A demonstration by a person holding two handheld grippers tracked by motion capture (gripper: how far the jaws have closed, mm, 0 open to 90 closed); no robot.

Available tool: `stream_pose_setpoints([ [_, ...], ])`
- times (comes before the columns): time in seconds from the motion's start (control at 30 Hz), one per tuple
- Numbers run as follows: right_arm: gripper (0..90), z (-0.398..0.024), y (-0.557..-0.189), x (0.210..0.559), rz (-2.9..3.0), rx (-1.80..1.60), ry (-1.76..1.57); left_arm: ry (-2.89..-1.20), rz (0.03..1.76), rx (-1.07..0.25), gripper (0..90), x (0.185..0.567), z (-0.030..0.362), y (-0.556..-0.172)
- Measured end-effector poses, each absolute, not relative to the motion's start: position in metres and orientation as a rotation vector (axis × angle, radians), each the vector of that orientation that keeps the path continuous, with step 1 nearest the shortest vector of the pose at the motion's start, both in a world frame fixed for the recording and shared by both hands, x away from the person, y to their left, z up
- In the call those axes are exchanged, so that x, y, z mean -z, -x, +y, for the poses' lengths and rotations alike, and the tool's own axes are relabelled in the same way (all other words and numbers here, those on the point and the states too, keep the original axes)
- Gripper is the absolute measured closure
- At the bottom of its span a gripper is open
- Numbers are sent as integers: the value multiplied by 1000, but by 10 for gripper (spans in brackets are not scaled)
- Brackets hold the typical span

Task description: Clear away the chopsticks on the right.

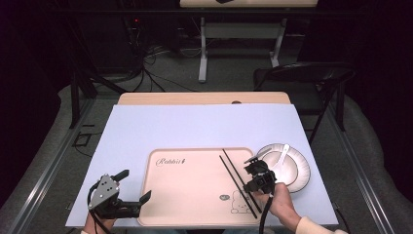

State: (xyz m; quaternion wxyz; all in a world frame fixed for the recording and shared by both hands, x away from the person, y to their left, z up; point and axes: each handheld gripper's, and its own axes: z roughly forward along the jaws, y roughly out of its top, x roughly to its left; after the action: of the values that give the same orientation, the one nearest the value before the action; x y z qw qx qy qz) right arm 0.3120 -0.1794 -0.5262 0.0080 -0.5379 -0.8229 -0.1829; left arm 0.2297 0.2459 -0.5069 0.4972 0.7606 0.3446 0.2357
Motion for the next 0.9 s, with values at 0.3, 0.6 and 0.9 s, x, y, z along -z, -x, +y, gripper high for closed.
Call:
stream_pose_setpoints([
  [0.3,617,-178,-306,529,-2649,645,1669,-1840,838,-571,1,507,246,-229],
  [0.6,340,-179,-284,515,-2777,804,1494,-1843,837,-568,1,507,246,-230],
  [0.9,165,-191,-261,488,-2933,1078,1332,-1847,838,-569,1,507,246,-231],
])
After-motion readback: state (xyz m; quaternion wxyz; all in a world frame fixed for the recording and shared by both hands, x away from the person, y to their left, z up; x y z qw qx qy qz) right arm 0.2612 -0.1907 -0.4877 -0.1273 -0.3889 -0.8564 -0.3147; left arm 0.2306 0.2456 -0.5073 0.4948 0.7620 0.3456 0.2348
